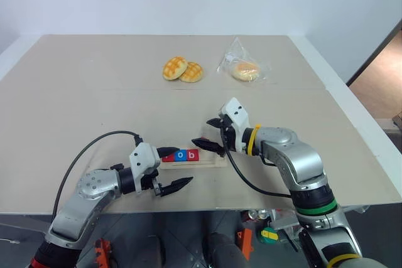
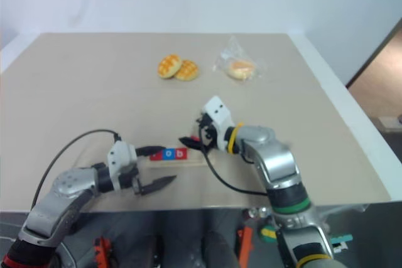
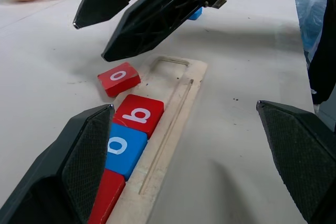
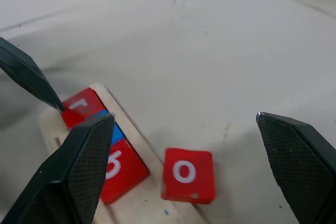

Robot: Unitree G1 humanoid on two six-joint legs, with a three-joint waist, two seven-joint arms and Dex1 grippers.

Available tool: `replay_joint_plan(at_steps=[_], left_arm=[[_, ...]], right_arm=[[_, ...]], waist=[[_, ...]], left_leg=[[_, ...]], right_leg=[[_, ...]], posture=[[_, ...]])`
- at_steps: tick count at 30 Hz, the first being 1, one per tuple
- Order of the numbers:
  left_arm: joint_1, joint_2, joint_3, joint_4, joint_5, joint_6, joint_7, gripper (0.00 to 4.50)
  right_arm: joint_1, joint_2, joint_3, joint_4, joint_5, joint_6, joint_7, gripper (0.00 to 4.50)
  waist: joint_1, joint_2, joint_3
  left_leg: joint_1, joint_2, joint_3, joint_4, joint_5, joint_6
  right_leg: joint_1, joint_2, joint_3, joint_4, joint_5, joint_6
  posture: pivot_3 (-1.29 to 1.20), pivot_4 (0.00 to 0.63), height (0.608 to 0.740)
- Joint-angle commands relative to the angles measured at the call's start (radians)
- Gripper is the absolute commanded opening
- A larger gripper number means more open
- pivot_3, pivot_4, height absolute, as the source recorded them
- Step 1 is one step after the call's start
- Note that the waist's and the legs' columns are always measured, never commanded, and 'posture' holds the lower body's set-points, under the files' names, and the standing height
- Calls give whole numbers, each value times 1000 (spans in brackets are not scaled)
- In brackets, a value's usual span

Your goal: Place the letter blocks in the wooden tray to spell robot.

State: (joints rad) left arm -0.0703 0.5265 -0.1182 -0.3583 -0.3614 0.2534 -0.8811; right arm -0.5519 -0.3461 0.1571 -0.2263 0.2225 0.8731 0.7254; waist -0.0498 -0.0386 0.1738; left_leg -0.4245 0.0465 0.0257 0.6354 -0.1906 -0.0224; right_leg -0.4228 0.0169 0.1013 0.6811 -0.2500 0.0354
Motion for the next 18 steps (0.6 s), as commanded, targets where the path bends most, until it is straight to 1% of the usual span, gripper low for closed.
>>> replay_joint_plan(at_steps=[1,8,18], left_arm=[[-12,1,4,-4,-1,-22,-6,4500],[-14,2,-1,-1,4,-27,-7,4500],[-6,7,-2,-5,9,-30,-7,4500]], right_arm=[[19,-5,-19,-47,8,3,-47,4462],[54,-3,-12,-32,8,-15,-97,4462],[89,-11,5,-36,17,-27,-106,4462]], waist=[[0,0,0],[0,0,0],[0,0,0]], left_leg=[[0,0,0,0,0,0],[0,0,0,0,0,0],[0,0,0,0,0,0]], right_leg=[[0,0,0,0,0,0],[0,0,0,0,0,0],[0,0,0,0,0,0]], posture=[[0,150,740],[0,150,740],[0,150,740]])
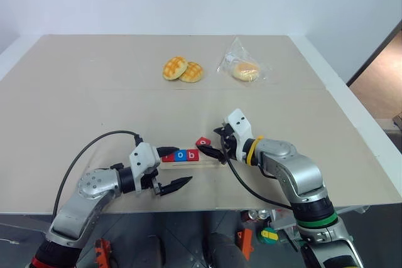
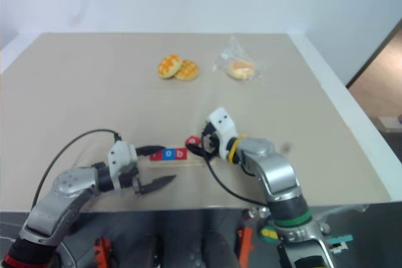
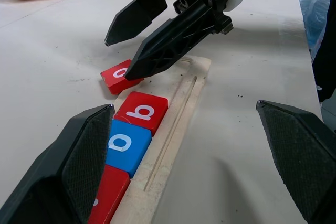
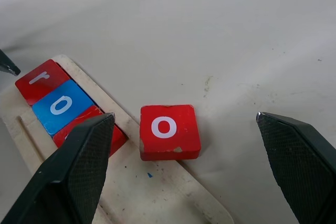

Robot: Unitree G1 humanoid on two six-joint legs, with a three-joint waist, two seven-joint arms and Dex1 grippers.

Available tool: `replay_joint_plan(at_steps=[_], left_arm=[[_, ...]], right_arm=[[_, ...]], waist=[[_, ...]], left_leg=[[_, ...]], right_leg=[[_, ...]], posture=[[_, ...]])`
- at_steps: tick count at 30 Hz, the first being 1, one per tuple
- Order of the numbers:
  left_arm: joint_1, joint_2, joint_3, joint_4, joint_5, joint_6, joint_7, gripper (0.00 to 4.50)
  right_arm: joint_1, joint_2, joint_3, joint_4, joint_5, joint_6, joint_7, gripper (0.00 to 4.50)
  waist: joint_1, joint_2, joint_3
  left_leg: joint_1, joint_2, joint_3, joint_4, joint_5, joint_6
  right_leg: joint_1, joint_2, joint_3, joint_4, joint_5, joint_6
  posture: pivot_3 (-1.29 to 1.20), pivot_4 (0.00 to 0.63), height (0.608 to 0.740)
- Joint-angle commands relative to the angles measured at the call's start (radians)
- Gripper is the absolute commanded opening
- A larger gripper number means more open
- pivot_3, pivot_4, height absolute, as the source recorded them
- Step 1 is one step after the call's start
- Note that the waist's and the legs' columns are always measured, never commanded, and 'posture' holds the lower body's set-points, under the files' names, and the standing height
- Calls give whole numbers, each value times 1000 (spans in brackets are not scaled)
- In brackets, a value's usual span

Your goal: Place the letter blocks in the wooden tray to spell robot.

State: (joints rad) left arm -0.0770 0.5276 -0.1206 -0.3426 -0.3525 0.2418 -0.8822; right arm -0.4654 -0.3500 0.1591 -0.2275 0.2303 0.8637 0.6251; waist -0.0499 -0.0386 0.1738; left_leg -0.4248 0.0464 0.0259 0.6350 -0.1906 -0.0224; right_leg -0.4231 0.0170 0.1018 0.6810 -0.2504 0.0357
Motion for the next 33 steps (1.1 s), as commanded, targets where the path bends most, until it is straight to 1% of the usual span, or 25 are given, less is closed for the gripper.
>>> replay_joint_plan(at_steps=[1,11,24,26,27,32,33], left_arm=[[1,5,0,-21,1,-19,-6,4500],[11,4,-3,-29,6,-18,2,4500],[14,6,-4,-31,10,-18,3,4500],[14,6,-3,-31,10,-17,3,4500],[14,6,-3,-31,10,-17,3,4500],[11,7,-2,-29,11,-16,2,4500],[11,7,-1,-28,11,-15,3,4500]], right_arm=[[6,-6,5,-35,9,-19,-6,4462],[32,-16,25,-42,16,-20,0,4462],[23,0,7,-29,47,-4,-21,4462],[21,8,-1,-26,57,3,-29,3745],[19,14,-8,-25,65,10,-34,3569],[12,30,-30,-24,95,44,-49,1643],[13,22,-23,-22,90,37,-45,1389]], waist=[[0,0,0],[0,0,0],[0,0,0],[0,0,0],[0,0,0],[0,0,0],[0,0,0]], left_leg=[[0,0,0,0,0,0],[0,0,0,0,0,0],[0,0,0,0,0,0],[0,0,0,0,0,0],[0,0,0,0,0,0],[0,0,0,0,0,0],[0,0,0,0,0,0]], right_leg=[[0,0,0,0,0,0],[0,0,0,0,0,0],[0,0,0,0,0,0],[0,0,0,0,0,0],[0,0,0,0,0,0],[0,0,0,0,0,0],[0,0,0,0,0,0]], posture=[[0,150,740],[0,150,740],[0,150,740],[0,150,740],[0,150,740],[0,150,740],[0,150,740]])
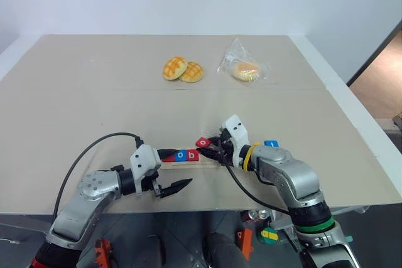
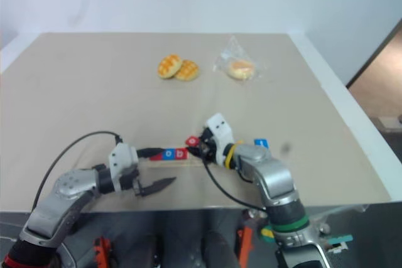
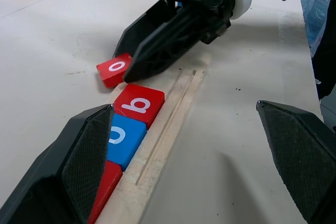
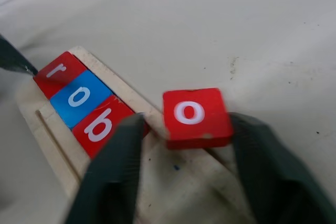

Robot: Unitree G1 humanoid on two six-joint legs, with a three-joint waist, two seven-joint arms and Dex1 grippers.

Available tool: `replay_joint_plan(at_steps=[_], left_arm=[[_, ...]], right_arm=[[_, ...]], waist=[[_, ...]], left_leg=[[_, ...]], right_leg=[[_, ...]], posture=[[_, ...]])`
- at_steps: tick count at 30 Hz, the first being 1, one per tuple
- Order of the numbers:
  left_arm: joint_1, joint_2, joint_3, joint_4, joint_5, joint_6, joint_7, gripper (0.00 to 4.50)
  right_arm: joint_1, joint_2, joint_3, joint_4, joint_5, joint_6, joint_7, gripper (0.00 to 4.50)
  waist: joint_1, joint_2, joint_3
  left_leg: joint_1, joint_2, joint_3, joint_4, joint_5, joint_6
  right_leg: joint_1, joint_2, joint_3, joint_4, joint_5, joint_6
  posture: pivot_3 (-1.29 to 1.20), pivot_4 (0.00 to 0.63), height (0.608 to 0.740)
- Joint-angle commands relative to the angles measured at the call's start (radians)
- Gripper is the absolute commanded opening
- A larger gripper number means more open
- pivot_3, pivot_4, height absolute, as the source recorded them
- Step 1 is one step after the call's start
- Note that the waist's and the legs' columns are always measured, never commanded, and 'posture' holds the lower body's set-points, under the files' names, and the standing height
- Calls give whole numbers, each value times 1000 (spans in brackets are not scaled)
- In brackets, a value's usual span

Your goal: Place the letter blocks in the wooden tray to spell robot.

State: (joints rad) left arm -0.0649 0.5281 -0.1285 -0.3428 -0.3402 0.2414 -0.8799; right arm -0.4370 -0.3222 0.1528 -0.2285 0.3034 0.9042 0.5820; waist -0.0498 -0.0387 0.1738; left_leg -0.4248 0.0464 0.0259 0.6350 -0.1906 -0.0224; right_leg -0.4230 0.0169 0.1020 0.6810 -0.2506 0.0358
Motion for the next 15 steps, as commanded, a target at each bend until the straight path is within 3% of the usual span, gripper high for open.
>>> replay_joint_plan(at_steps=[1,10,15], left_arm=[[-1,7,7,-28,-1,-15,0,4500],[-3,5,7,-26,3,-12,2,4500],[2,5,8,-30,4,-12,6,4500]], right_arm=[[-14,-10,-13,-20,14,-8,0,1170],[-23,-22,-10,-33,8,-33,1,1170],[7,-19,-25,-194,34,33,-48,1170]], waist=[[0,0,0],[0,0,0],[0,0,0]], left_leg=[[0,0,0,0,0,0],[0,0,0,0,0,0],[0,0,0,0,0,0]], right_leg=[[0,0,0,0,0,0],[0,0,0,0,0,0],[0,0,0,0,0,0]], posture=[[0,150,740],[0,150,740],[0,150,740]])
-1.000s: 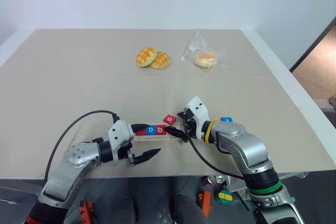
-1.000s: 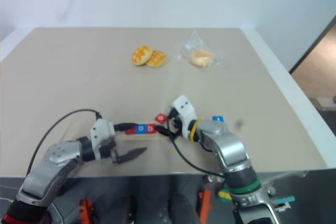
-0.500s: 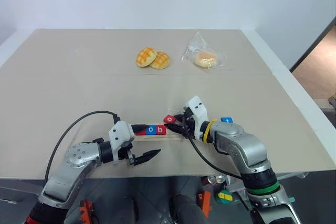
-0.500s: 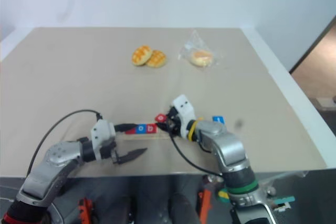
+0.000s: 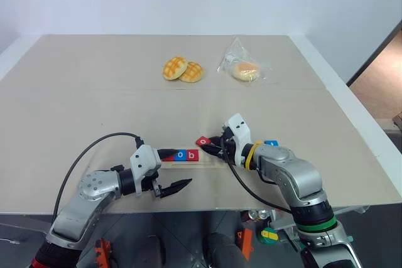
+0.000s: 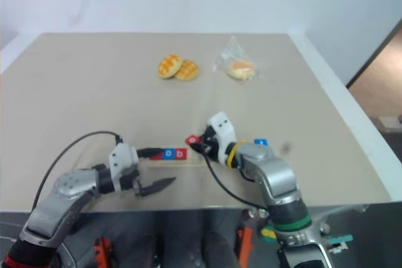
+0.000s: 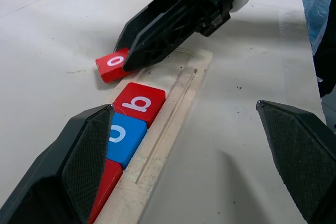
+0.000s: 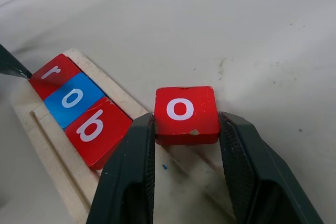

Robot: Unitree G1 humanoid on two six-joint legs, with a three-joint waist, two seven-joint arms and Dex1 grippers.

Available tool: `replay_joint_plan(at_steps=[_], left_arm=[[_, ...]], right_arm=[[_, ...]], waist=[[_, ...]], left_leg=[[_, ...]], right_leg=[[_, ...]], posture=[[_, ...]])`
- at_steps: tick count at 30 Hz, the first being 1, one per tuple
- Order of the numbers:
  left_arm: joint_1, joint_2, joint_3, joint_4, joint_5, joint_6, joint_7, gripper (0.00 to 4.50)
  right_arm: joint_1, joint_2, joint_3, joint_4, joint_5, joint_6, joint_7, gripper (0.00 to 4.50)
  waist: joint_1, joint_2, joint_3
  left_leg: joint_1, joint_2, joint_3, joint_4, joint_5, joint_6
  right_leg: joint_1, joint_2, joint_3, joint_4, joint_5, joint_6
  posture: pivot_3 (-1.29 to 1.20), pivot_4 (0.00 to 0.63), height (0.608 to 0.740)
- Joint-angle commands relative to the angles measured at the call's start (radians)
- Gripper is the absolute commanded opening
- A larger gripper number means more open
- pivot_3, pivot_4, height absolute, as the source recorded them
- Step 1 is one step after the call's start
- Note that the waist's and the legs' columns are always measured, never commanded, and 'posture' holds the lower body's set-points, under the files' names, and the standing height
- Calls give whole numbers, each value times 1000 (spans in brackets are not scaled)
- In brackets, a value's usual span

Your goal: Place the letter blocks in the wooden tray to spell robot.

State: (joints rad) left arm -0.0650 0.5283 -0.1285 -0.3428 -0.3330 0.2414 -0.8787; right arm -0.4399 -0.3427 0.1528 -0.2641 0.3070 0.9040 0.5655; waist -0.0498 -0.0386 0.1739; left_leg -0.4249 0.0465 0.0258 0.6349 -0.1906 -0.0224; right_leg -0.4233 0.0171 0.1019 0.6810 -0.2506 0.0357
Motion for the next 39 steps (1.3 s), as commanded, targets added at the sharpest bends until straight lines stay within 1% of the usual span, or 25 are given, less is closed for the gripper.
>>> replay_joint_plan(at_steps=[1,4,7,9,14,21,23,24,28,30,32,34,36,39], left_arm=[[4,5,9,-31,-3,-13,5,4500],[10,5,10,-34,-1,-15,9,4500],[11,6,10,-34,-1,-16,9,4500],[10,8,10,-32,-2,-17,6,4500],[-2,9,6,-22,-2,-17,-4,4500],[-15,12,6,-11,-3,-17,-15,4500],[-17,12,5,-11,-3,-15,-16,4500],[-17,13,6,-11,-3,-15,-17,4500],[-15,14,6,-11,-2,-15,-22,4500],[-16,14,5,-11,0,-15,-23,4500],[-17,14,6,-10,1,-16,-25,4500],[-21,13,4,-5,3,-22,-30,4500],[-24,16,-1,-1,5,-29,-42,4500],[-28,14,-3,4,-1,-33,-55,4500]], right_arm=[[30,2,-22,-201,37,48,-42,1170],[108,-15,-2,-310,46,67,-60,1170],[169,-21,0,-366,44,73,-87,1170],[195,-4,-14,-386,50,88,-117,1170],[219,2,-21,-396,40,86,-165,1170],[230,16,-22,-390,46,85,-208,1170],[237,23,-25,-393,57,94,-213,2215],[240,26,-28,-395,61,98,-217,2501],[229,23,-44,-415,82,101,-215,4001],[215,8,-65,-423,103,109,-201,4463],[185,-27,-96,-410,123,97,-165,4463],[133,-83,-134,-353,146,68,-97,4463],[83,-173,-128,-270,146,-16,29,4463],[14,-290,-70,-130,138,-176,273,4463]], waist=[[0,0,0],[0,0,0],[0,0,0],[0,0,0],[-1,0,0],[-1,-1,0],[-1,-1,0],[-1,-1,0],[-1,-1,0],[-1,-1,0],[-1,0,0],[-1,0,0],[-1,0,0],[-1,0,0]], left_leg=[[0,0,0,0,0,0],[0,0,-2,-1,0,0],[-1,-1,-1,-1,0,0],[-1,-1,-1,-1,0,0],[0,0,0,0,0,0],[0,0,0,0,0,0],[0,0,0,0,0,0],[0,0,0,-1,0,0],[0,0,0,-1,0,0],[0,0,0,-1,0,0],[0,0,0,0,0,0],[0,0,1,0,0,0],[0,-1,1,1,0,0],[1,-1,1,1,0,0]], right_leg=[[0,0,0,0,0,0],[0,0,-1,0,-2,0],[0,-1,0,0,-2,0],[0,-1,0,0,-1,0],[0,-1,0,0,-1,-3],[0,-1,0,0,-1,-1],[0,-1,0,0,-1,-1],[0,-1,0,0,-1,-1],[0,-1,0,0,-1,-1],[0,-1,0,0,-1,-1],[0,-1,0,0,-1,-1],[0,-1,0,0,-1,-2],[1,-1,1,-1,-1,-2],[1,-1,0,-1,-2,-3]], posture=[[0,150,740],[0,150,740],[0,150,740],[0,150,740],[0,150,740],[0,150,740],[0,150,740],[0,150,740],[0,150,740],[0,150,740],[0,150,740],[0,150,740],[0,150,740],[0,150,740]])
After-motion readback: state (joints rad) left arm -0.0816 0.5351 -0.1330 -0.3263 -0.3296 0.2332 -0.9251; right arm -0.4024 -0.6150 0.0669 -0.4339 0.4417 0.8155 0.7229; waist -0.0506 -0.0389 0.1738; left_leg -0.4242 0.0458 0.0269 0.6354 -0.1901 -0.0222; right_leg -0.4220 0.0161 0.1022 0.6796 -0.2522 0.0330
